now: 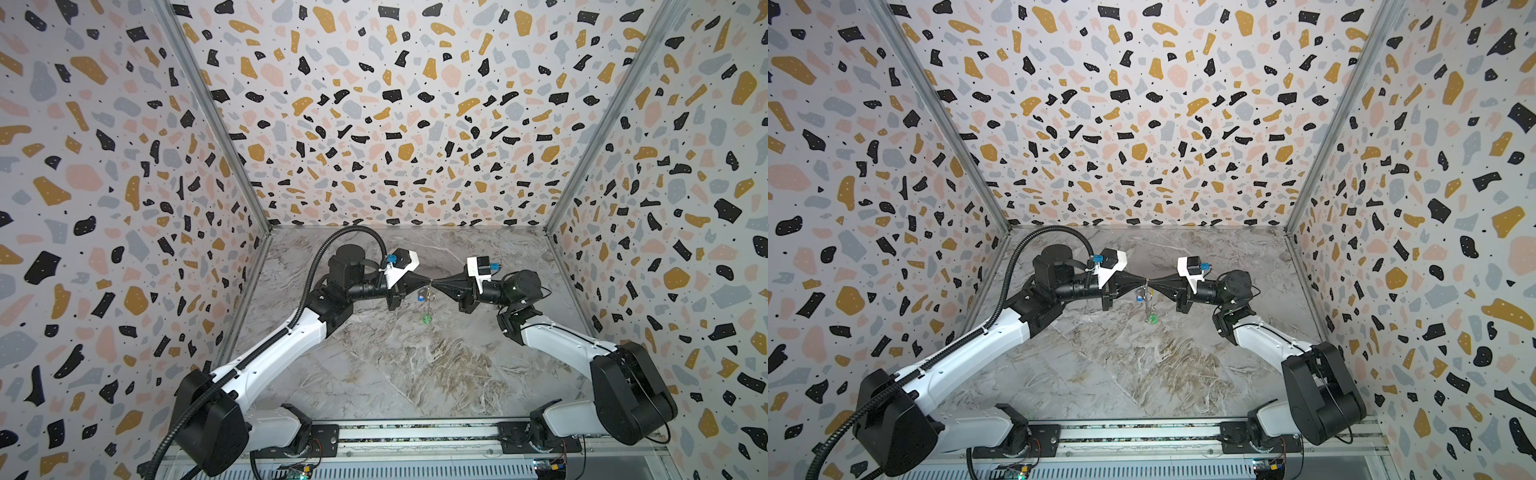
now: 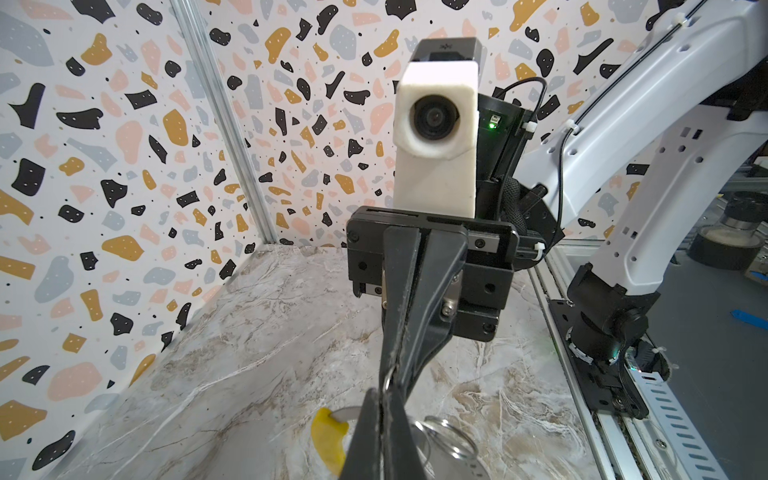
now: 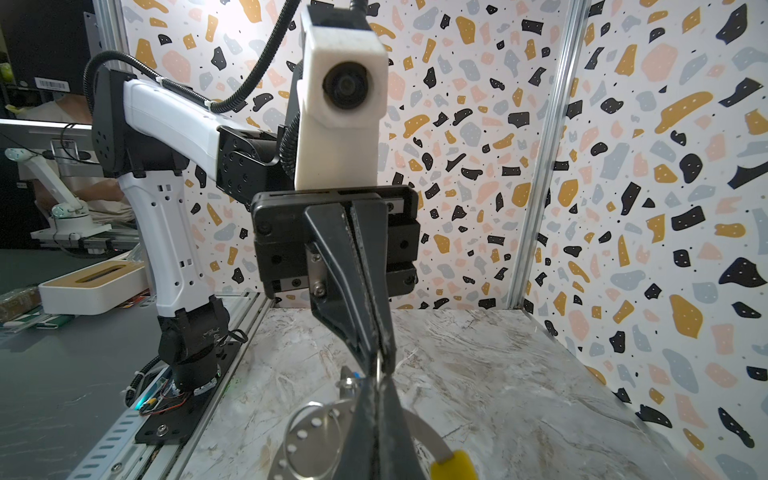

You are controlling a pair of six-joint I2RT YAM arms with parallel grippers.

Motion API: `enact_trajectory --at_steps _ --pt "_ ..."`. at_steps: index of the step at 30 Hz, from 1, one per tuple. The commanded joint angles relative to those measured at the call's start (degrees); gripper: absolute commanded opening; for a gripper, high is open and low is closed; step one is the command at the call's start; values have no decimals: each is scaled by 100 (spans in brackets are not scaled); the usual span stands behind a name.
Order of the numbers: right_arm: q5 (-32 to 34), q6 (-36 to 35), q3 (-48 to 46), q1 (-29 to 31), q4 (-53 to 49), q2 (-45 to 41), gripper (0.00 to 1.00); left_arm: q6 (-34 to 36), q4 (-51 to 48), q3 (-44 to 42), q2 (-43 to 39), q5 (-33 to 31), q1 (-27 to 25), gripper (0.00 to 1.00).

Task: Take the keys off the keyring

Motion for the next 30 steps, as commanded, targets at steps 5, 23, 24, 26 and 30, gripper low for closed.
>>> enact_trajectory --at_steps 5,23,24,26,30 --pt "77 -917 308 -179 -1135 -465 18 518 -775 526 23 -148 -32 0" --pt "270 -3055 1165 -186 -4670 -853 27 2728 -5248 3443 1254 -1925 -517 0" --pt "244 -3021 1169 -165 -4649 -824 26 2773 -5320 3521 1289 -2000 -563 0" --pt "202 -2997 1166 -126 -4646 -776 24 2882 -5500 3704 1380 -2086 -644 0" --pt "91 -2897 1150 -102 -4607 -725 21 2934 -5595 3807 1427 -2253 -717 0"
